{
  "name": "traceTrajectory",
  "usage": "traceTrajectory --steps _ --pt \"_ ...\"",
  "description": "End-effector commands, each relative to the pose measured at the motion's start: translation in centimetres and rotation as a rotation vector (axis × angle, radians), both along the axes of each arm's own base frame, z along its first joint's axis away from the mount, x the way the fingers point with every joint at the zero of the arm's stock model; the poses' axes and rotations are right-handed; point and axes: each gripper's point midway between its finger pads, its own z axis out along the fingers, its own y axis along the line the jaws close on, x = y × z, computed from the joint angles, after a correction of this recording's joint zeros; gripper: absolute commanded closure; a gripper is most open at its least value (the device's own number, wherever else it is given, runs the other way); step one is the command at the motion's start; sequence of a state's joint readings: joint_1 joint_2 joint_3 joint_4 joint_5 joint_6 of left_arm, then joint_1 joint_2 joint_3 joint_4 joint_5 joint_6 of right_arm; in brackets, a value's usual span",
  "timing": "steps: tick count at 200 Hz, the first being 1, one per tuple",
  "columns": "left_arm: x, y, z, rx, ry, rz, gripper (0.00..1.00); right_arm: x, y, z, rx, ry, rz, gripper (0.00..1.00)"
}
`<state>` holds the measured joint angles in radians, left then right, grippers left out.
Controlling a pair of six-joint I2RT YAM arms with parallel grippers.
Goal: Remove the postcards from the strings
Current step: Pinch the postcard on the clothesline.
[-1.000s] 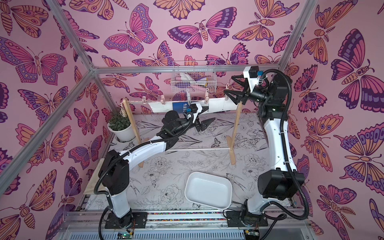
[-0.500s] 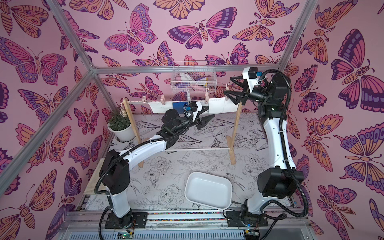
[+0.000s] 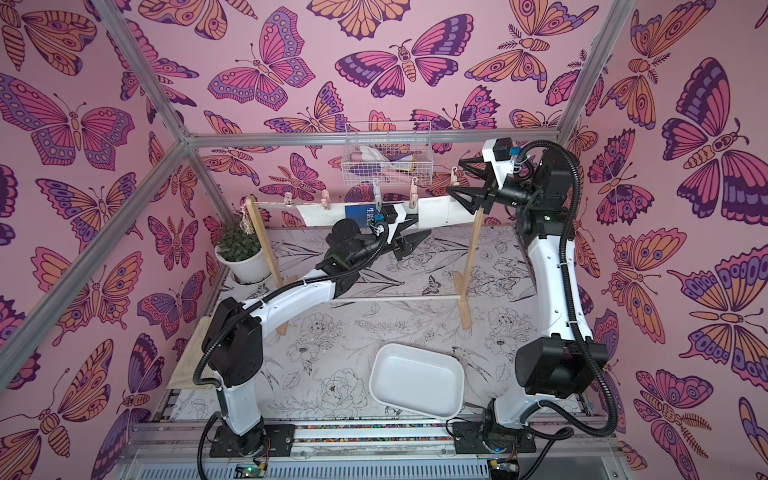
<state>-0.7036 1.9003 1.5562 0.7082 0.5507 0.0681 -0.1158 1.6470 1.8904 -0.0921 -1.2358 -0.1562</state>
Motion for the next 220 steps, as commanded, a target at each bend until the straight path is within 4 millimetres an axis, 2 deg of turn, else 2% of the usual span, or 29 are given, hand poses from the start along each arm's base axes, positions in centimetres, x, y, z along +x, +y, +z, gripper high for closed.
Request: traceTrajectory --steps 1,77,144,170,191,220 --pt "-0.5 -0.3 0.7 -0.028 -0.027 -0.027 0.53 -0.6 0.4 -0.1 -0.007 0.028 0.025 0.18" --pt "-0.6 -0.2 1.1 -0.035 -0.038 -0.026 0.58 -2.5 0.3 0.3 -0.055 -0.003 -0.023 0.21" --pt "-0.9 -0.3 1.3 -0.040 -0.041 -0.031 0.70 -1.0 -0.2 -0.4 -0.086 -0.007 -0.111 0.18" --pt "-0.9 -0.4 1.4 -0.043 -0.044 -0.031 0.75 -1.2 0.2 -0.7 -0.107 -0.002 -0.108 0.16" --pt "-0.9 -0.4 1.6 -0.050 -0.048 -0.026 0.84 -1.5 0.7 -0.7 -0.103 0.008 -0.080 0.15" --pt "-0.9 -0.4 1.7 -0.054 -0.051 -0.021 0.85 -1.6 1.0 -0.6 -0.090 0.025 -0.046 0.15"
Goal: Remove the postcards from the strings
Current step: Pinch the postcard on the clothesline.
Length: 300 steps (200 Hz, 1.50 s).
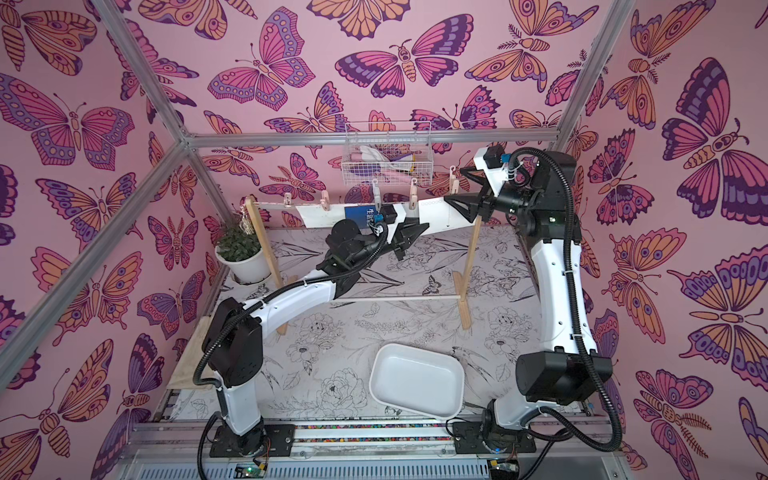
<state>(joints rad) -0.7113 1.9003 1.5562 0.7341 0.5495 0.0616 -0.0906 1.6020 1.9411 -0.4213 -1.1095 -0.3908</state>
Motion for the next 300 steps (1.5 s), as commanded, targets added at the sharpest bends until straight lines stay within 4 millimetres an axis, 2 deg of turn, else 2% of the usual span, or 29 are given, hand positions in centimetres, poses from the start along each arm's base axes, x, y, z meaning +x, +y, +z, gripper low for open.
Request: traceTrajectory --steps 1,143,225,300 --pt "-0.4 -0.2 1.1 -0.035 -0.036 -0.012 0.85 -0.6 0.8 0.6 0.007 0.001 0.050 0.15" --pt "-0.3 -0.2 1.1 -0.039 -0.045 0.002 0.87 -0.4 1.4 0.5 0.069 0.085 0.127 0.15" --pt "-0.6 -0.1 1.2 -0.046 -0.056 -0.004 0.88 -0.2 0.8 -0.7 0.025 0.101 0.040 0.17" --pt "-0.8 0.2 1.0 -0.044 -0.072 0.003 0.89 -0.5 1.0 0.8 0.088 0.128 0.063 0.19"
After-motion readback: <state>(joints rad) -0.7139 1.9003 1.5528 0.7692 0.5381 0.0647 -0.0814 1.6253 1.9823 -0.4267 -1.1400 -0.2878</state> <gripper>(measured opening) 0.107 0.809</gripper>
